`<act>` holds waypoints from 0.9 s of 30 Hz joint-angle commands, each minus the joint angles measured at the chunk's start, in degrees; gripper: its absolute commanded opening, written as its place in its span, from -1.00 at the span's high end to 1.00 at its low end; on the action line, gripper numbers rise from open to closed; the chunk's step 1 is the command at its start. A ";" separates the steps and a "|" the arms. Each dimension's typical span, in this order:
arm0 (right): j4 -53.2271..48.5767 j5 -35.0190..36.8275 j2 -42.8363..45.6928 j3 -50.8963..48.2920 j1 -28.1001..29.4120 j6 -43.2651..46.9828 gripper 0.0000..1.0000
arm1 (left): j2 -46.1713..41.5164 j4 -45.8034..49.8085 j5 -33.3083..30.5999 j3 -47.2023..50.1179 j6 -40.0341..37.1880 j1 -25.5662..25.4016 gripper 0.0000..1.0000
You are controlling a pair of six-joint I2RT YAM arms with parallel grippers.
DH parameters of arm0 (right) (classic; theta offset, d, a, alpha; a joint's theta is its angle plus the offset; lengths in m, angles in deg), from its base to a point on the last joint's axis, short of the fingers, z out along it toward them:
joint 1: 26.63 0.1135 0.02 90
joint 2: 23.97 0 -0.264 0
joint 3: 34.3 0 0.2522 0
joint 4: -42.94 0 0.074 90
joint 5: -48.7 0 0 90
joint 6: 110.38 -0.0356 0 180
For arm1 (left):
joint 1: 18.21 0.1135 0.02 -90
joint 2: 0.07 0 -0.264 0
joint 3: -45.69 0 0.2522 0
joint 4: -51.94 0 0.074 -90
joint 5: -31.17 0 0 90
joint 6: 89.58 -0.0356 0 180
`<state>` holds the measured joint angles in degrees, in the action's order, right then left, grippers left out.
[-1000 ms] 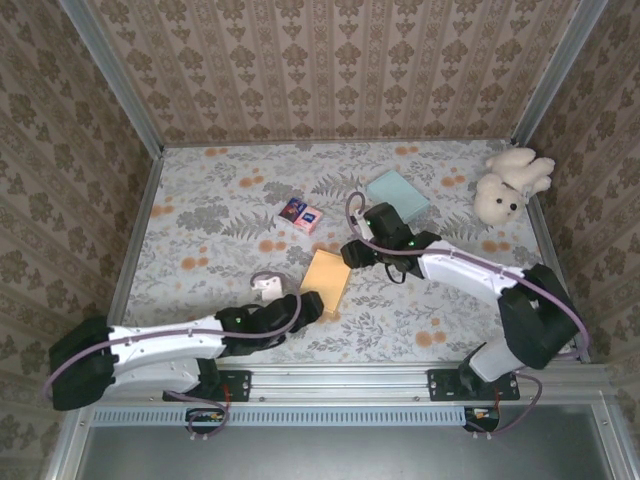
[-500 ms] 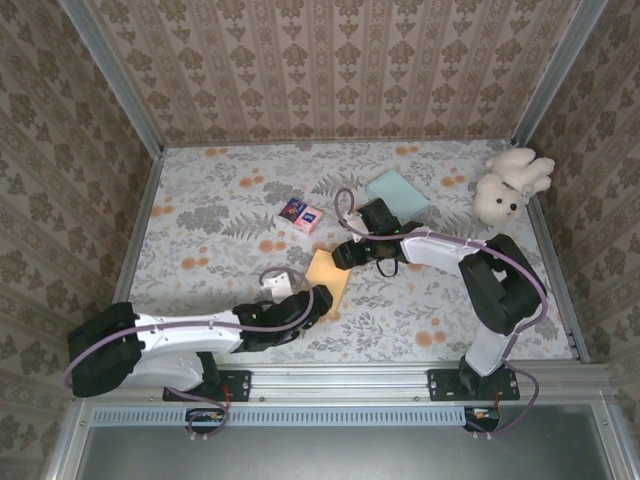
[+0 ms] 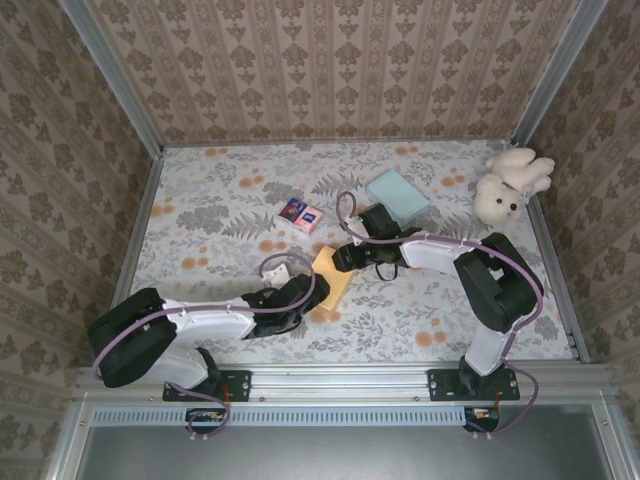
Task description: Fold the paper box
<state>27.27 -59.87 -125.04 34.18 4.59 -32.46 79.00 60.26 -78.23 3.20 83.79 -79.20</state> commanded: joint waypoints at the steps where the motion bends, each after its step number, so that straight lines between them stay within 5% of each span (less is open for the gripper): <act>1: 3.51 -0.26 3.21 -3.86 -0.20 -4.05 -0.08 | 1.90 -2.51 1.63 -3.85 -3.43 1.76 -0.70; 13: 13.76 8.15 16.74 -17.36 2.08 -17.97 -0.04 | 8.09 1.40 7.45 -14.02 -16.42 11.19 -0.68; 27: 16.99 12.41 8.51 -11.77 6.48 -21.07 -0.09 | 10.75 8.28 5.28 -18.79 -22.18 19.31 -0.70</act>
<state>41.74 -49.20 -114.90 20.41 10.80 -52.26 89.53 66.17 -72.81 -13.61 64.30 -60.93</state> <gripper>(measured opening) 0.540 0.849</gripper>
